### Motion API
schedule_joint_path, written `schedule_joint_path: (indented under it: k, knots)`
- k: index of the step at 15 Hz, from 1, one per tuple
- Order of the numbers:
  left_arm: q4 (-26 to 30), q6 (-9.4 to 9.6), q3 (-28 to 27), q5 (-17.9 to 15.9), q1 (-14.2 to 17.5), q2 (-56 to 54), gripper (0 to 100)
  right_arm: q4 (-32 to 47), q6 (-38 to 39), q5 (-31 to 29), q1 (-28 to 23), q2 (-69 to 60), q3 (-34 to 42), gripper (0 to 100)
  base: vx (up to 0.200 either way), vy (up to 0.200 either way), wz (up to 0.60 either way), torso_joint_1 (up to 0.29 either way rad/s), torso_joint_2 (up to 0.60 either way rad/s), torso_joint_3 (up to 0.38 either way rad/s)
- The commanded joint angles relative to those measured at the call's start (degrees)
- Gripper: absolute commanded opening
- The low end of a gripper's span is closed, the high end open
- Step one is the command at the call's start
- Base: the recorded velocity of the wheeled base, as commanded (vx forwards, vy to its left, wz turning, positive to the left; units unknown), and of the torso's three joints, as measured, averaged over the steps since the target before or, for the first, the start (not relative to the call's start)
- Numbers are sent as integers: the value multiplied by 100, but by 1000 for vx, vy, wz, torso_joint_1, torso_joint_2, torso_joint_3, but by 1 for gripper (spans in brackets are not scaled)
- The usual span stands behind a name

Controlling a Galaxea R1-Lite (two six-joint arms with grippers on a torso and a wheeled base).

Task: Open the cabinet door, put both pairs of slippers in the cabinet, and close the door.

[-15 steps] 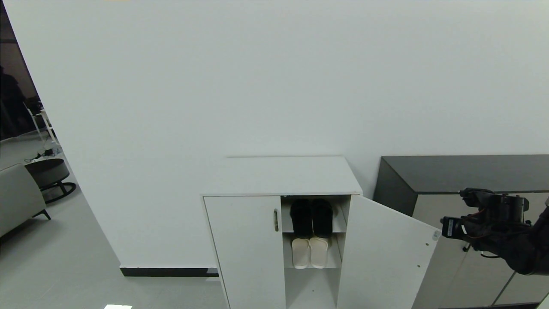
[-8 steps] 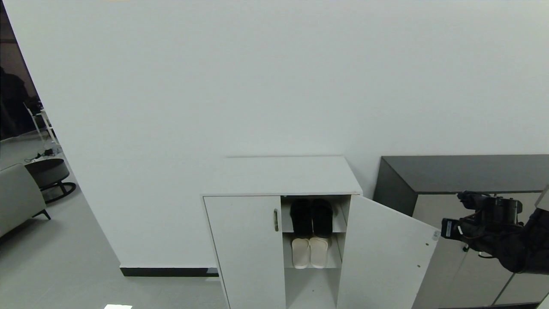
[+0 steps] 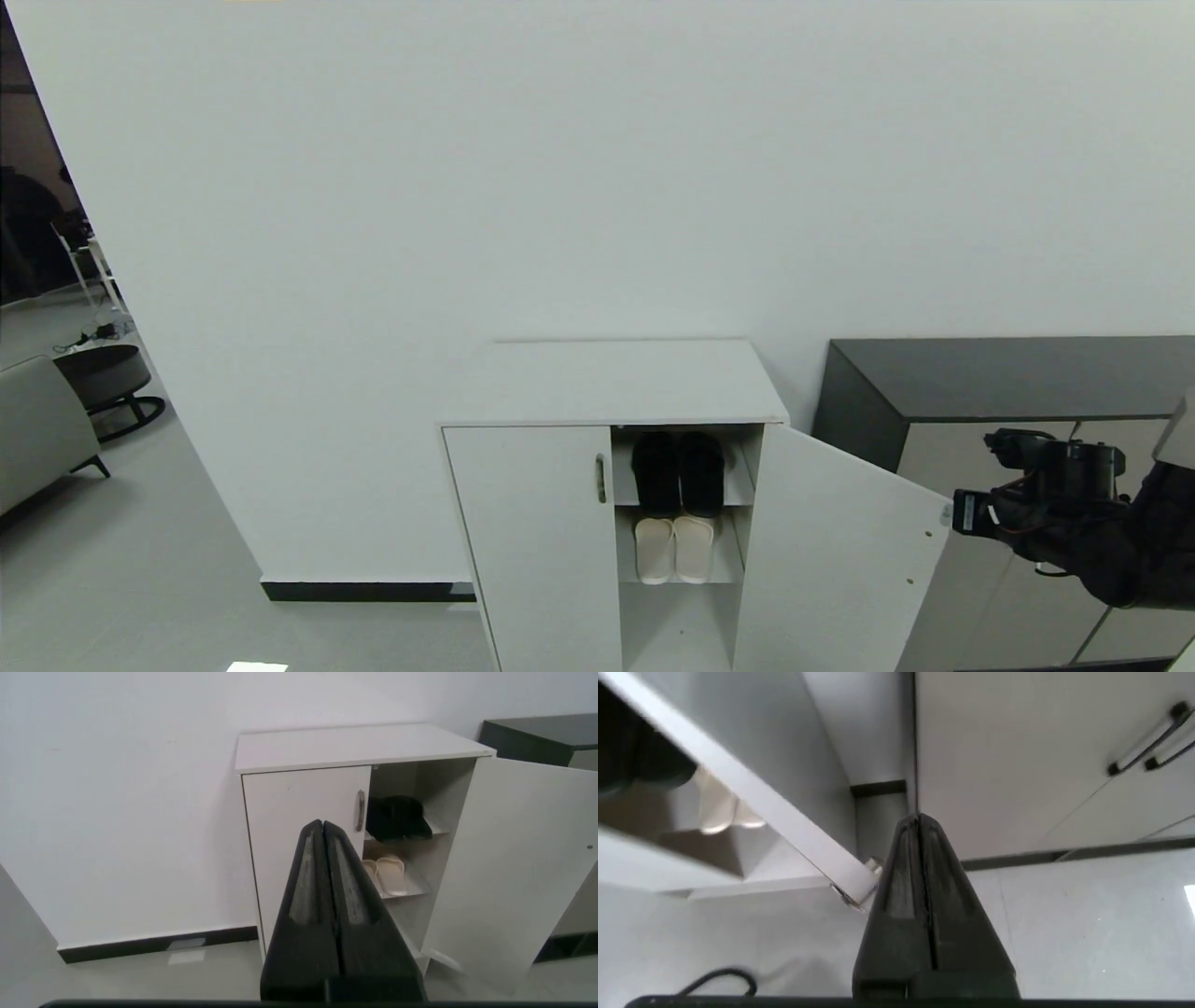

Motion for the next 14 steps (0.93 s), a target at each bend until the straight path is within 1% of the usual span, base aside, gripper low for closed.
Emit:
schedule_joint_path:
  k: [1,3,5,9,12,14]
  knots:
    - [5,-9,0,0,1,8,0,-38,-4,54,382,-596,513,0,0,0,0,0,0,0]
    - [-4,-9,0,0,1,8,0,-38,13,177,812,-1159,953,0,0,0,0,0,0,0]
    - [-4,-9,0,0,1,8,0,-38,13,177,1041,-1492,1146,0,0,0,0,0,0,0]
    - [-4,-9,0,0,1,8,0,-55,-4,142,1050,-1211,1094,0,0,0,0,0,0,0]
    - [-4,-9,0,0,1,8,0,-143,-4,63,1217,-877,1085,0,0,0,0,0,0,0]
    - [-4,-1,0,0,1,8,0,-152,-4,-245,1516,-728,1102,0,0,0,0,0,0,0]
